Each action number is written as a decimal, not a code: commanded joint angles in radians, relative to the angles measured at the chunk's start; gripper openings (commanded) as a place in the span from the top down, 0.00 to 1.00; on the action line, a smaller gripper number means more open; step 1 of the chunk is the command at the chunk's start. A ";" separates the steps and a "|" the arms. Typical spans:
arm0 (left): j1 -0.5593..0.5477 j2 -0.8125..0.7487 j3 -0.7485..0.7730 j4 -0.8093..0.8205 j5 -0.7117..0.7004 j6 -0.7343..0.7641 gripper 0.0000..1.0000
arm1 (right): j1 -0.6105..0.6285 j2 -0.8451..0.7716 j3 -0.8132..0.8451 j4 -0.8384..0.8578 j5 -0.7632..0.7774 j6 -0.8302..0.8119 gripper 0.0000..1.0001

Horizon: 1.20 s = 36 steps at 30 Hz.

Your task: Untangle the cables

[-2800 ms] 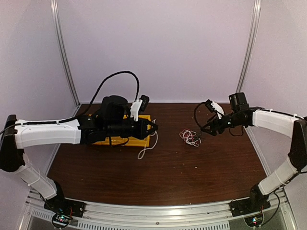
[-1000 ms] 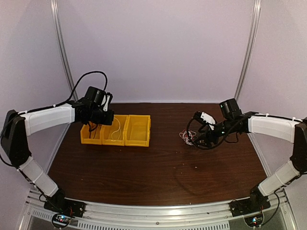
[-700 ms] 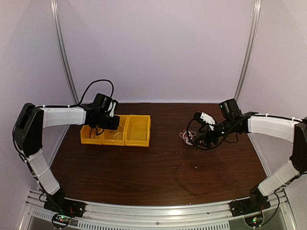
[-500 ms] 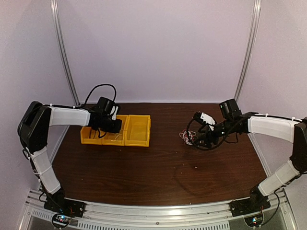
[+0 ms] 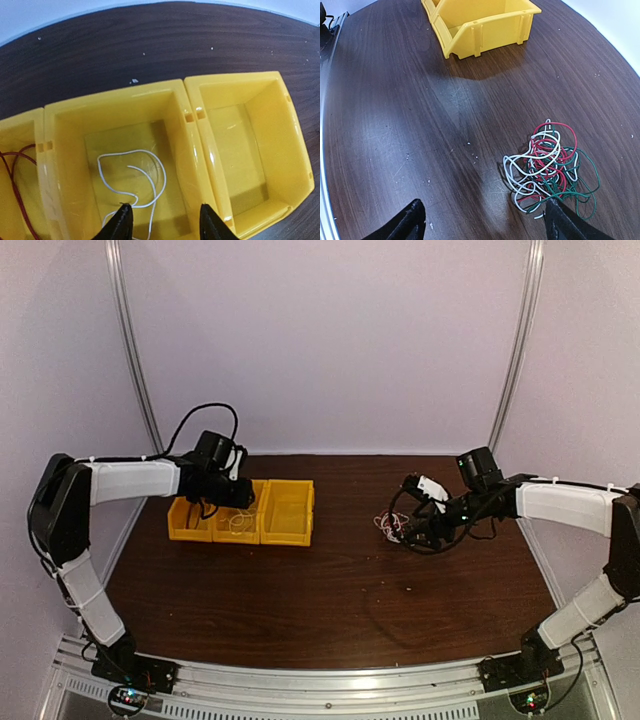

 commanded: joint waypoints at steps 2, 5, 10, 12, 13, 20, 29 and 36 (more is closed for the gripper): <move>0.008 -0.120 0.055 -0.043 -0.020 0.017 0.49 | -0.004 -0.003 -0.002 0.013 0.001 0.009 0.18; 0.007 -0.191 0.062 -0.043 0.031 0.036 0.47 | -0.005 0.005 0.021 0.024 0.035 0.036 0.18; -0.040 -0.328 0.027 0.002 0.177 0.120 0.48 | -0.007 0.095 0.159 -0.080 0.088 0.005 0.25; -0.075 -0.381 -0.004 0.035 0.202 0.135 0.49 | -0.007 0.158 0.227 -0.142 0.111 -0.013 0.28; -0.092 -0.405 -0.025 0.051 0.218 0.139 0.49 | -0.007 0.186 0.255 -0.162 0.118 -0.016 0.29; -0.209 -0.487 -0.177 0.165 0.234 0.067 0.51 | -0.007 0.367 0.389 -0.201 0.162 0.061 0.36; -0.310 -0.414 -0.252 0.290 0.235 0.012 0.52 | 0.013 0.450 0.406 -0.224 0.094 0.084 0.82; -0.312 -0.350 -0.296 0.395 0.259 0.017 0.53 | 0.096 0.217 0.304 -0.332 -0.073 -0.052 1.00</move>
